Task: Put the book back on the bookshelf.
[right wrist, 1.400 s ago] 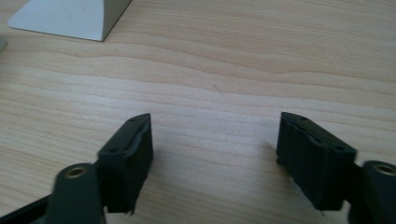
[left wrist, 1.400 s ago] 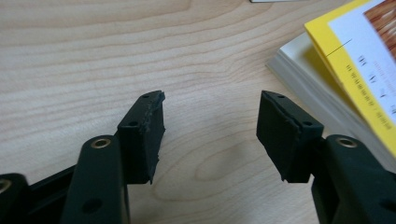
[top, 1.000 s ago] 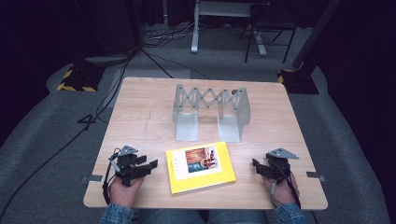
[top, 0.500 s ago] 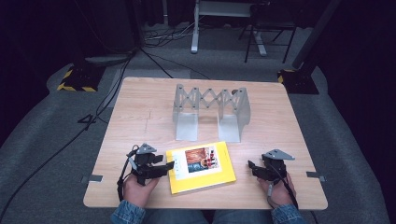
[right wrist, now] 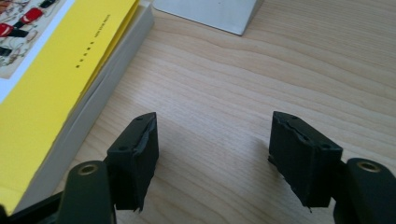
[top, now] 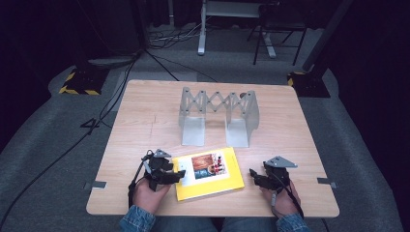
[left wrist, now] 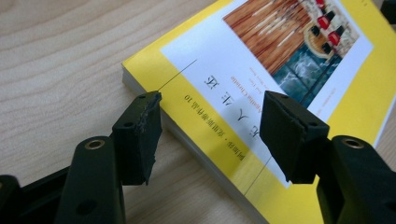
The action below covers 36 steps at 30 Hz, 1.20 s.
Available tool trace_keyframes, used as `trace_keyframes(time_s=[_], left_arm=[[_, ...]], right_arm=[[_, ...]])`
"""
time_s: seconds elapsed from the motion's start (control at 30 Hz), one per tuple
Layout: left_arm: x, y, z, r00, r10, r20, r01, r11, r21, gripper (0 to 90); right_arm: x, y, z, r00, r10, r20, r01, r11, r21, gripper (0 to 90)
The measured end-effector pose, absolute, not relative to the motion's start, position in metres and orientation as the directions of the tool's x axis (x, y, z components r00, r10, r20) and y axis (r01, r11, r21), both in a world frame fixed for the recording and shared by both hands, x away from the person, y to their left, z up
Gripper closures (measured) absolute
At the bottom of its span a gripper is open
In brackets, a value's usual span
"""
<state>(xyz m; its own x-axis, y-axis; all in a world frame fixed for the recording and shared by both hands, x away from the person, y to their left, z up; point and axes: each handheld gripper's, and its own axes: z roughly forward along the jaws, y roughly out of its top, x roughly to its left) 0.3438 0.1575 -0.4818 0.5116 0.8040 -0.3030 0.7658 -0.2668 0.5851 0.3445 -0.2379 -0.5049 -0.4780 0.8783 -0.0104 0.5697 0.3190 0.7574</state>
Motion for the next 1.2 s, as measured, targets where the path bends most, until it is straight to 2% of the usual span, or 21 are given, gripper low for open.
trace_keyframes(time_s=[0.17, 0.4, 0.43, 0.6, 0.8, 0.83, 0.97, 1.07, 1.2], left_arm=[[0.347, 0.161, -0.487, 0.493, 0.795, -0.354, 0.792, -0.242, 0.561, 36.4], [0.342, 0.157, -0.482, 0.501, 0.802, -0.326, 0.771, -0.242, 0.589, 41.6], [0.341, 0.156, -0.481, 0.507, 0.801, -0.318, 0.762, -0.245, 0.599, 43.4], [0.338, 0.152, -0.48, 0.517, 0.809, -0.281, 0.746, -0.264, 0.611, 44.1], [0.332, 0.15, -0.475, 0.558, 0.778, -0.288, 0.699, -0.254, 0.669, 49.8], [0.329, 0.149, -0.472, 0.583, 0.757, -0.296, 0.679, -0.253, 0.689, 54.5], [0.328, 0.145, -0.47, 0.599, 0.752, -0.275, 0.663, -0.273, 0.697, 62.7], [0.328, 0.149, -0.468, 0.611, 0.717, -0.335, 0.672, -0.246, 0.699, 73.6], [0.328, 0.155, -0.465, 0.624, 0.683, -0.379, 0.674, -0.224, 0.704, 79.4]], right_arm=[[0.342, -0.233, -0.505, -0.498, 0.867, -0.01, 0.562, 0.332, 0.757, 33.0], [0.336, -0.217, -0.505, -0.526, 0.851, -0.01, 0.552, 0.35, 0.757, 33.3], [0.334, -0.211, -0.505, -0.534, 0.845, -0.012, 0.544, 0.355, 0.76, 37.5], [0.334, -0.209, -0.505, -0.525, 0.851, -0.012, 0.548, 0.348, 0.761, 37.7], [0.334, -0.209, -0.505, -0.527, 0.85, -0.011, 0.547, 0.349, 0.761, 38.1], [0.334, -0.209, -0.505, -0.527, 0.85, -0.011, 0.547, 0.349, 0.761, 38.2], [0.334, -0.209, -0.505, -0.527, 0.85, -0.011, 0.547, 0.349, 0.761, 38.1], [0.334, -0.209, -0.505, -0.527, 0.85, -0.011, 0.548, 0.349, 0.76, 38.1], [0.333, -0.21, -0.505, -0.529, 0.849, -0.007, 0.549, 0.348, 0.76, 37.3]])
